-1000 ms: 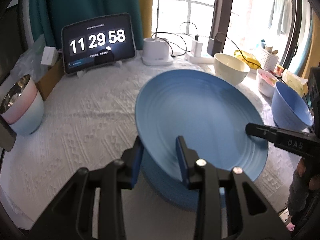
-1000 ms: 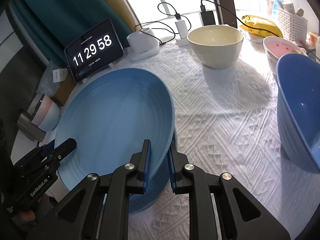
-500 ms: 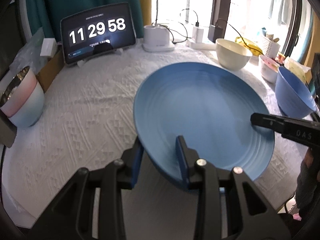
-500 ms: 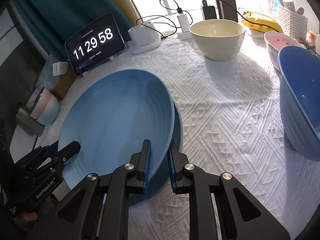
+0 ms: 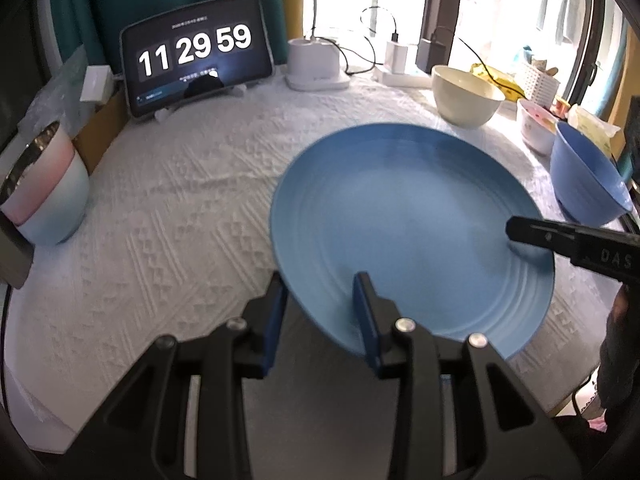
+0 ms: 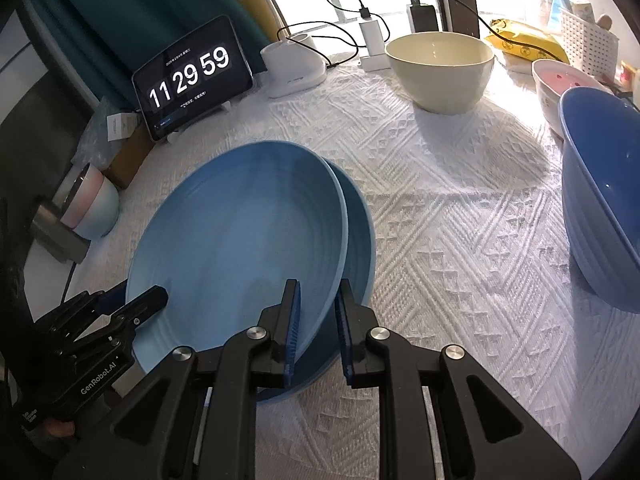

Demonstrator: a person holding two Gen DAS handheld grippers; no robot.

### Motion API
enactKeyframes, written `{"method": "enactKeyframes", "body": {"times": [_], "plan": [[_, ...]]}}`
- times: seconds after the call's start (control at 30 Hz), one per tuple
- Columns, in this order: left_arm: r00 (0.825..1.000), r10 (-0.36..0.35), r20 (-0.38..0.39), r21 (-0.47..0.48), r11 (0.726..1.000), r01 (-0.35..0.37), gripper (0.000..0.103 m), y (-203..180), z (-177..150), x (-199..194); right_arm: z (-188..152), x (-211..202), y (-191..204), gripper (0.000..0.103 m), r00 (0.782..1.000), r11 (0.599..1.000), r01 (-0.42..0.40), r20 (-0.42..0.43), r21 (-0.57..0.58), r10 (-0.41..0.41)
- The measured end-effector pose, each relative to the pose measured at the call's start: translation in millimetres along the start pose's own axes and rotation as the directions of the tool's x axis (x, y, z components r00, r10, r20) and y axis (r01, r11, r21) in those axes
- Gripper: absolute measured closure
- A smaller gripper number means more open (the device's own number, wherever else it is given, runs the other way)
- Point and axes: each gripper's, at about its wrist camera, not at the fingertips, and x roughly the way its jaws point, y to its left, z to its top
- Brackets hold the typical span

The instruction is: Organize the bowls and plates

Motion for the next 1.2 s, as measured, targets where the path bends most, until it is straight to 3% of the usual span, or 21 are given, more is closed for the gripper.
{"method": "enactKeyframes", "body": {"times": [0.4, 0.57, 0.63, 0.7, 0.9, 1.0, 1.2], "plan": [[0.999, 0.031, 0.036, -0.041, 0.999, -0.03, 0.058, 16.4, 6.6, -7.0, 1.8, -3.5, 0.7, 0.082, 1.0, 1.0, 0.012, -0.009, -0.013, -0.012], [0.999, 0.039, 0.014, -0.058, 0.998, -0.038, 0.058, 23.7, 7.2, 3.8, 2.7, -11.6, 9.8, 0.069, 0.999, 0.997, 0.042, 0.007, -0.063, -0.041], [0.999, 0.032, 0.006, -0.059, 0.998, -0.031, 0.058, 24.8, 6.9, 7.6, 3.4, -16.6, 12.0, 0.052, 0.996, 0.993, 0.084, 0.026, -0.083, -0.082], [1.0, 0.022, 0.001, -0.061, 0.998, -0.022, 0.058, 24.3, 6.6, 10.0, 3.9, -21.3, 10.7, 0.049, 0.993, 0.99, 0.111, 0.048, -0.09, -0.107], [0.998, -0.052, -0.028, -0.065, 0.997, 0.05, 0.058, 17.8, 7.8, 19.2, 2.6, 1.1, -7.5, 0.049, 0.995, 0.995, 0.099, 0.002, -0.03, -0.099], [0.997, -0.05, -0.053, -0.059, 0.997, 0.047, 0.058, 14.9, 7.0, 29.9, 1.0, 15.5, -13.2, 0.065, 1.0, 1.0, 0.014, -0.024, 0.015, -0.013], [0.997, -0.055, -0.047, -0.057, 0.997, 0.053, 0.058, 15.1, 17.4, 40.6, 11.3, 26.9, -4.9, 0.066, 1.0, 0.999, 0.013, 0.003, 0.034, -0.013]]}}
